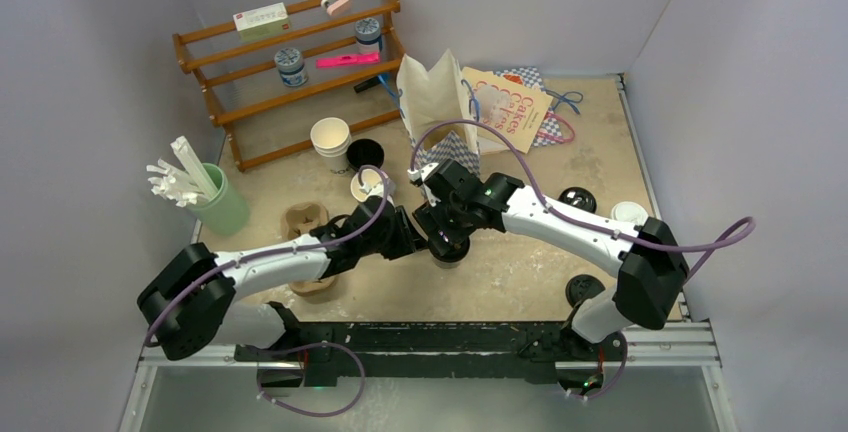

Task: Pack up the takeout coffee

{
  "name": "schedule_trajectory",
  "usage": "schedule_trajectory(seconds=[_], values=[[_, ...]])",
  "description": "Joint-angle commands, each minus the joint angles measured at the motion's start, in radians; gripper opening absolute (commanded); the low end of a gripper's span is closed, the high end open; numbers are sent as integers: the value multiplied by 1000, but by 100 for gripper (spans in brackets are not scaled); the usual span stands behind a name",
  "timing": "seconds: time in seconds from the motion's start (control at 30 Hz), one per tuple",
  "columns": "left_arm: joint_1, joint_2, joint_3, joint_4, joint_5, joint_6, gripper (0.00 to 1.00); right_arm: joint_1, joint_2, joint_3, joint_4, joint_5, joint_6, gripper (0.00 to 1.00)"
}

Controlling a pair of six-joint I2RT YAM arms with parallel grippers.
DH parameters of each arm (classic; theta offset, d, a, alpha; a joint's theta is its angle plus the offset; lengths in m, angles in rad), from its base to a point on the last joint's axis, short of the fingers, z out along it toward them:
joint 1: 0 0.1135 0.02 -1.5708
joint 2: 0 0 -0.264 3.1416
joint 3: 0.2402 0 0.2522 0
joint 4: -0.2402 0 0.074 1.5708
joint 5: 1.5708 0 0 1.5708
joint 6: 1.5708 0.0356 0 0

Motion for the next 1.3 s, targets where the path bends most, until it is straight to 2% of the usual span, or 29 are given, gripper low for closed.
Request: schedule_trajectory(seconds=[0.0,0.83,1.1,1.27], values=[[4,16,37,62,31,13,24,2,20,20,1,19,-37,59],[3,64,54,83,64,-11,23,15,-10,-134,17,74,-12,63],[2,-109,2,-33,44,-81,24,15,-52,-177,24,64,6,62],[-1,-218,-89,42,104,-170,30,15,-67,-197,56,80,21,62]])
